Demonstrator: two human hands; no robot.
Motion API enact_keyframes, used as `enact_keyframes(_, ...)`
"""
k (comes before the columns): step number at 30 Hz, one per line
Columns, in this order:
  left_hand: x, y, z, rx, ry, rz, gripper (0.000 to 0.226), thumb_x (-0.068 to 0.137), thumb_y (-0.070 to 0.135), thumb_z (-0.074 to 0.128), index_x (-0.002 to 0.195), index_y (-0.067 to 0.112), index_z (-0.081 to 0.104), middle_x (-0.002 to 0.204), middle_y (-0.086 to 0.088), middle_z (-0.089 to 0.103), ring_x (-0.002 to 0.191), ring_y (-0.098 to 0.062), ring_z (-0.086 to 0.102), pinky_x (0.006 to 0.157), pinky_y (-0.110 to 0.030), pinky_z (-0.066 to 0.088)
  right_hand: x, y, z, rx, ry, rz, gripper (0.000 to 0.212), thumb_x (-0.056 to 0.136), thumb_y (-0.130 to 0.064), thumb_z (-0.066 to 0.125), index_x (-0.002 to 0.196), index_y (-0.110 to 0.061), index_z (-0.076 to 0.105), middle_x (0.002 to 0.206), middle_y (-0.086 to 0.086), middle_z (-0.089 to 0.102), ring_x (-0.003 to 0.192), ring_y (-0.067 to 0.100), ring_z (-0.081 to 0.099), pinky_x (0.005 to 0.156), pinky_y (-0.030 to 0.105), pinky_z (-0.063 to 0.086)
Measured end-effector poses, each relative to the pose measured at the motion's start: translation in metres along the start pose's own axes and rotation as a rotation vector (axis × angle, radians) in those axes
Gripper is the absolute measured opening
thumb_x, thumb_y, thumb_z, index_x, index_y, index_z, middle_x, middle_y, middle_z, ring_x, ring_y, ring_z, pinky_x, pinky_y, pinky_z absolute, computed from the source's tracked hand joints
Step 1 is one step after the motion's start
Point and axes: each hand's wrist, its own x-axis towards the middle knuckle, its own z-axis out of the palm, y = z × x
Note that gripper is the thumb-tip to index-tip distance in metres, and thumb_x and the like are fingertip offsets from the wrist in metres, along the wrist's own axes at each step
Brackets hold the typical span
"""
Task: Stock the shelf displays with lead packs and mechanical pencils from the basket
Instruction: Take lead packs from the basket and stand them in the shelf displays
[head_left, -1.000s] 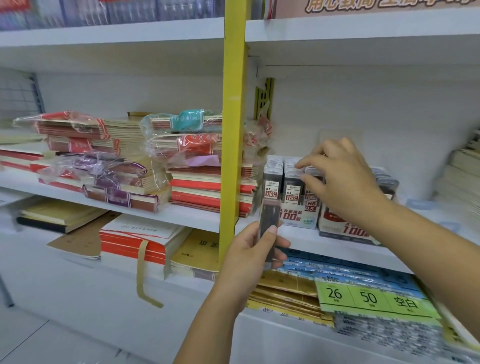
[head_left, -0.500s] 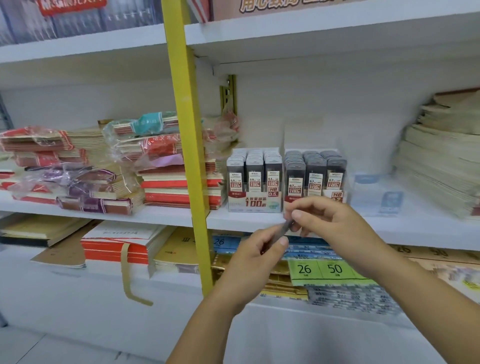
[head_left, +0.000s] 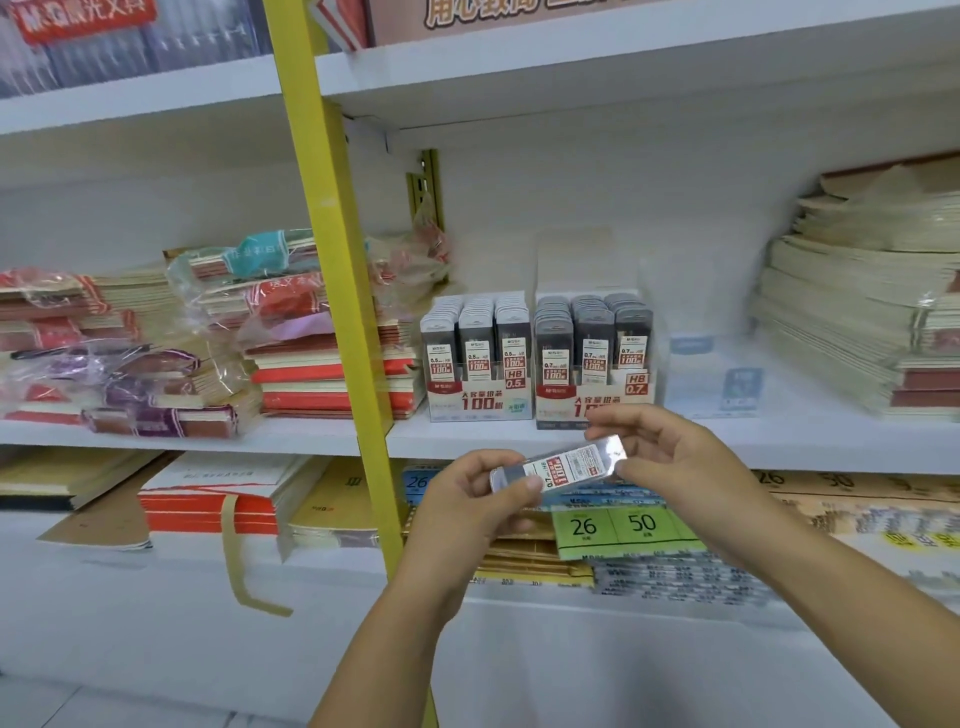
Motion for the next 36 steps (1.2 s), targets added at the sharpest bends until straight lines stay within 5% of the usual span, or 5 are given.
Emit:
enact_keyframes(10, 0.008, 0.009, 0.004, 0.153, 0.005, 0.179, 0.023, 0.086, 0.022, 0.078, 0.098, 0.041, 0.075, 0.094, 0.017, 0.075, 0.086, -0.001, 0.071, 0.063, -0.015, 0.055, -0.002, -0.008, 0.016, -0.538, 0.008, -0.247, 0.028, 0.085, -0.026, 0.071, 0.099, -0.048, 0.06, 0.097, -0.021, 0.062, 0.089, -0.004, 0.056, 0.074, 0.015, 0.047)
enact_keyframes(17, 0.027, 0.01, 0.02, 0.346, 0.102, 0.377, 0.041, 0.095, 0.033, 0.065, 0.135, 0.04, 0.055, 0.126, 0.029, 0.058, 0.115, 0.013, 0.054, 0.096, -0.012, 0.046, 0.021, -0.046, -0.008, -0.379, 0.124, -0.368, 0.075, 0.089, -0.006, 0.063, 0.118, -0.069, 0.034, 0.099, -0.007, 0.061, 0.08, 0.001, 0.065, 0.061, 0.023, 0.058)
enact_keyframes(21, 0.033, 0.002, 0.026, 0.575, 0.076, 0.399, 0.055, 0.1, 0.037, 0.056, 0.152, 0.039, 0.036, 0.151, 0.027, 0.033, 0.141, 0.001, 0.031, 0.119, -0.032, 0.032, 0.047, -0.073, -0.032, -0.346, 0.259, -0.466, 0.058, 0.088, -0.006, 0.064, 0.109, -0.055, 0.04, 0.096, 0.001, 0.067, 0.087, 0.012, 0.069, 0.075, 0.039, 0.059)
enact_keyframes(30, 0.041, -0.008, 0.025, 0.695, 0.095, 0.454, 0.057, 0.101, 0.038, 0.055, 0.153, 0.04, 0.032, 0.153, 0.029, 0.033, 0.133, 0.018, 0.02, 0.112, -0.014, 0.02, 0.075, -0.049, -0.039, -0.624, 0.223, -0.418, 0.051, 0.083, -0.012, 0.072, 0.104, -0.041, 0.036, 0.091, -0.01, 0.061, 0.07, 0.002, 0.064, 0.057, 0.016, 0.051)
enact_keyframes(36, 0.042, -0.011, 0.023, 0.69, 0.085, 0.453, 0.056, 0.1, 0.038, 0.056, 0.151, 0.042, 0.034, 0.14, 0.038, 0.03, 0.129, 0.025, 0.019, 0.111, -0.013, 0.02, 0.084, -0.044, -0.042, -0.958, 0.233, -0.485, 0.034, 0.08, -0.025, 0.073, 0.106, -0.036, 0.055, 0.091, -0.011, 0.051, 0.082, 0.005, 0.048, 0.069, 0.014, 0.039)
